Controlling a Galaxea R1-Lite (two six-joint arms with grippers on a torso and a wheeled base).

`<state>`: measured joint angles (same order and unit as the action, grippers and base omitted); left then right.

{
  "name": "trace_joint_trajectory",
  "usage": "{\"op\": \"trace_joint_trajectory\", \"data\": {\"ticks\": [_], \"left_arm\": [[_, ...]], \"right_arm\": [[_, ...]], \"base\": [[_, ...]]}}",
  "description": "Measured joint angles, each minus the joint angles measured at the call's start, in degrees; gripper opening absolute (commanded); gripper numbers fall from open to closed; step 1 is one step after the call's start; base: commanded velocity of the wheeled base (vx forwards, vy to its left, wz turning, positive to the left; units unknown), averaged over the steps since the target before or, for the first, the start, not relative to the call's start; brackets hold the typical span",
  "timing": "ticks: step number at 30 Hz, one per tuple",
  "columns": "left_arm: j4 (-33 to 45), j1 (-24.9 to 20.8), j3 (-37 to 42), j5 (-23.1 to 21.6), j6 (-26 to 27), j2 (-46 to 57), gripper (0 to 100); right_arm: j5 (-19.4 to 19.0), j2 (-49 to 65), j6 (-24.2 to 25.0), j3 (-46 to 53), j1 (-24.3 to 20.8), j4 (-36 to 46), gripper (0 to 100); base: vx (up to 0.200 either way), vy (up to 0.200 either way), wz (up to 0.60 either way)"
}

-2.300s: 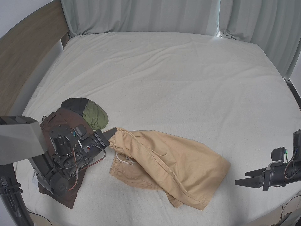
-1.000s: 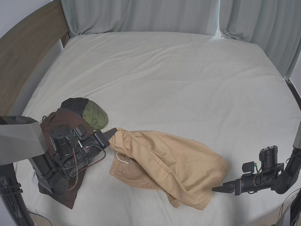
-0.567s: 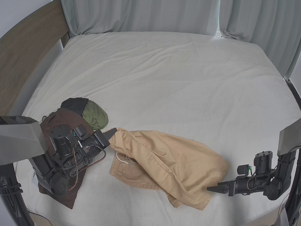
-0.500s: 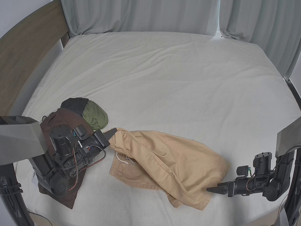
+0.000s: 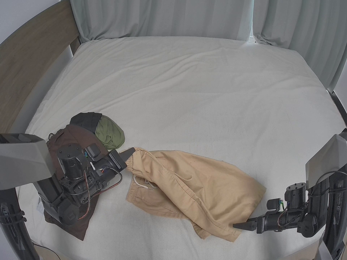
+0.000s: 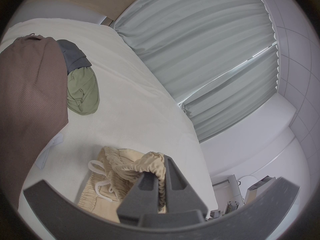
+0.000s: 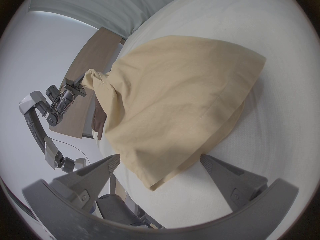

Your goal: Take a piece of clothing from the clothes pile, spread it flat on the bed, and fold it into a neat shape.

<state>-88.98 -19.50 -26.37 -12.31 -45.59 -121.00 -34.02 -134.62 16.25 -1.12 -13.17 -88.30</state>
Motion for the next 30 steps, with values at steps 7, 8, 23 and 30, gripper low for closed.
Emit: {"op": "trace_joint_trajectory", "data": {"ticks": [7, 8, 23, 30], "left_arm": [[0.0, 0.0, 0.0, 0.0, 0.0, 0.0, 0], [0.0, 0.0, 0.0, 0.0, 0.0, 0.0, 0], [0.0, 0.0, 0.0, 0.0, 0.0, -0.2, 0], [0.0, 0.0, 0.0, 0.0, 0.0, -0.5, 0]], "right_arm": [[-0.1, 0.1, 0.2, -0.1, -1.0, 0.0, 100], [-0.1, 0.2, 0.3, -0.1, -1.3, 0.0, 100], [-0.1, 1.9, 2.7, -0.1, -5.0, 0.0, 0], [-0.2, 1.7, 2.8, -0.3, -4.9, -0.1, 0]], "base": [[0.000, 0.000, 0.00], [0.000, 0.000, 0.00], [0.000, 0.000, 0.00], [0.000, 0.000, 0.00]]}}
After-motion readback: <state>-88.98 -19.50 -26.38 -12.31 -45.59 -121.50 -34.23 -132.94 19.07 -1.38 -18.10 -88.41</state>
